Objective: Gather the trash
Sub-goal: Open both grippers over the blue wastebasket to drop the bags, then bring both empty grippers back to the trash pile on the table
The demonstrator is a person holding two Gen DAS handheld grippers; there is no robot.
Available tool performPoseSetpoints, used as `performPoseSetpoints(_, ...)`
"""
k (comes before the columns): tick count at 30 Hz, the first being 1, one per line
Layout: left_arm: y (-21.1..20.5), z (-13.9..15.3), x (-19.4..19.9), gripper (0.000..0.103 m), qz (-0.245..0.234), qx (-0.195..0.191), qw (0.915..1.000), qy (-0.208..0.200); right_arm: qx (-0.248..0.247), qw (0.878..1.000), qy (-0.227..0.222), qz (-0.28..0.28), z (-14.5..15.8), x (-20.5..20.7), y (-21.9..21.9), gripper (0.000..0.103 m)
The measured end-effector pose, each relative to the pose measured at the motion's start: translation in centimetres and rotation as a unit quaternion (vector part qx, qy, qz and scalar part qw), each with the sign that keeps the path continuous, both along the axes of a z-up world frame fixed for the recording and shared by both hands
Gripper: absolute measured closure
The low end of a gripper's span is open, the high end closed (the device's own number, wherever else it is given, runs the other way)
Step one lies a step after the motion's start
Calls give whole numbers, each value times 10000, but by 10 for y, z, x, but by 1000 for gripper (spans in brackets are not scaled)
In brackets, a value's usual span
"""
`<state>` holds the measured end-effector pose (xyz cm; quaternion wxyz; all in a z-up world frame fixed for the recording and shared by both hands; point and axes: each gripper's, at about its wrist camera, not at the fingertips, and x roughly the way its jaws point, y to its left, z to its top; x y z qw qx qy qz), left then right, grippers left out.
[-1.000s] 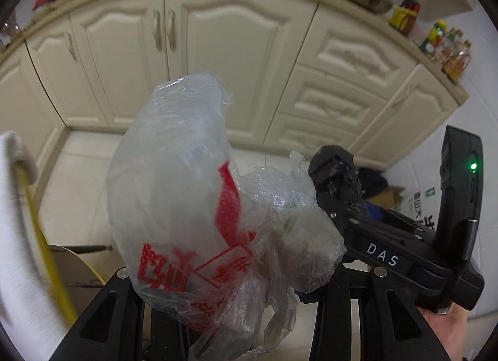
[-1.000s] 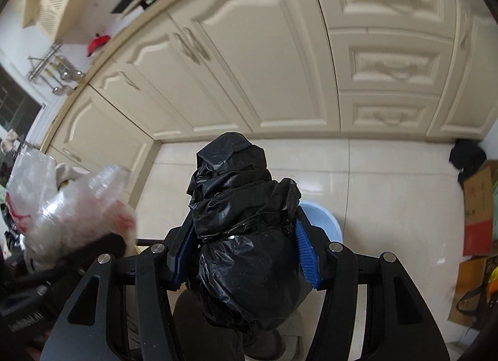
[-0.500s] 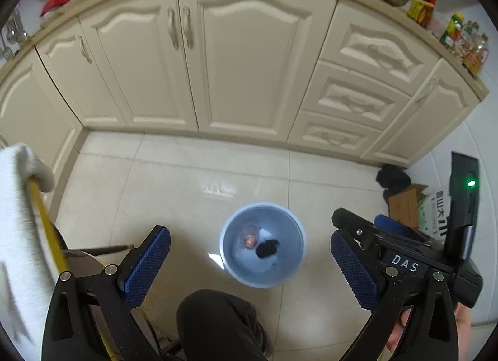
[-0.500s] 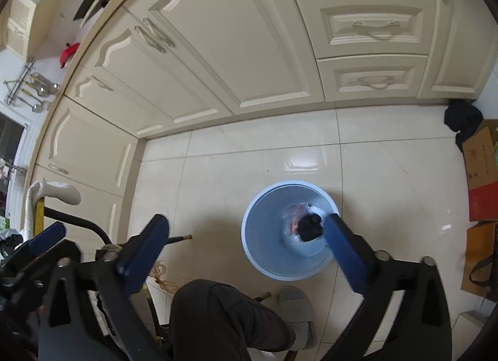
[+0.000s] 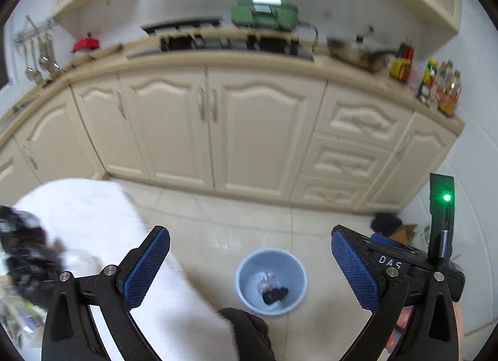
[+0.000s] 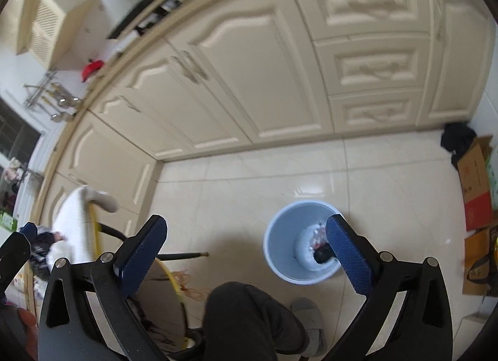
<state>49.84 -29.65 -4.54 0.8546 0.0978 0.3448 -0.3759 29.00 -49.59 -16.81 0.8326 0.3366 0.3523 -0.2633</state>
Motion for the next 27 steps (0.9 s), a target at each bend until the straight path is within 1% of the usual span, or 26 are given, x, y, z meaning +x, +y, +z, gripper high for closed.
performPoseSetpoints(1,12,6,-9,1,75,-100,9999,-102,-62,9999,-54,62,7,3,7,0)
performPoseSetpoints(2,33,16,-20,1,162,-171,9996,-156,-154,9997,-124,155,18,8,16,0)
performPoseSetpoints(6,109,43,-61,1,526,-414,9971,-360,-494,9961,-372,626,59,32,61,0)
performPoseSetpoints(8,138,51,-80,1,791,-538,9943,-462,-617,9935,-461,837,72,43,81,0)
performPoseSetpoints(12,199,61,-116,1,1322,-710,9874,-502,-825,9850,-651,1370,98,69,131,0)
performPoseSetpoints(14,226,66,-135,1,1582,-765,9829,-554,-923,9808,-707,1568,106,77,151,0)
performPoseSetpoints(18,276,72,-174,1,2114,-837,9719,-602,-1114,9681,-892,2057,126,96,201,0)
performPoseSetpoints(20,293,76,-192,1,2336,-875,9665,-606,-1189,9629,-929,2236,131,103,221,0)
performPoseSetpoints(22,314,78,-209,1,2566,-861,9605,-647,-1250,9553,-989,2491,137,111,245,0)
performPoseSetpoints(26,342,81,-238,1,2966,-806,9498,-580,-1336,9414,-1007,2927,139,123,281,0)
performPoseSetpoints(27,349,82,-242,1,3070,-775,9468,-570,-1369,9361,-1011,3079,139,127,295,0)
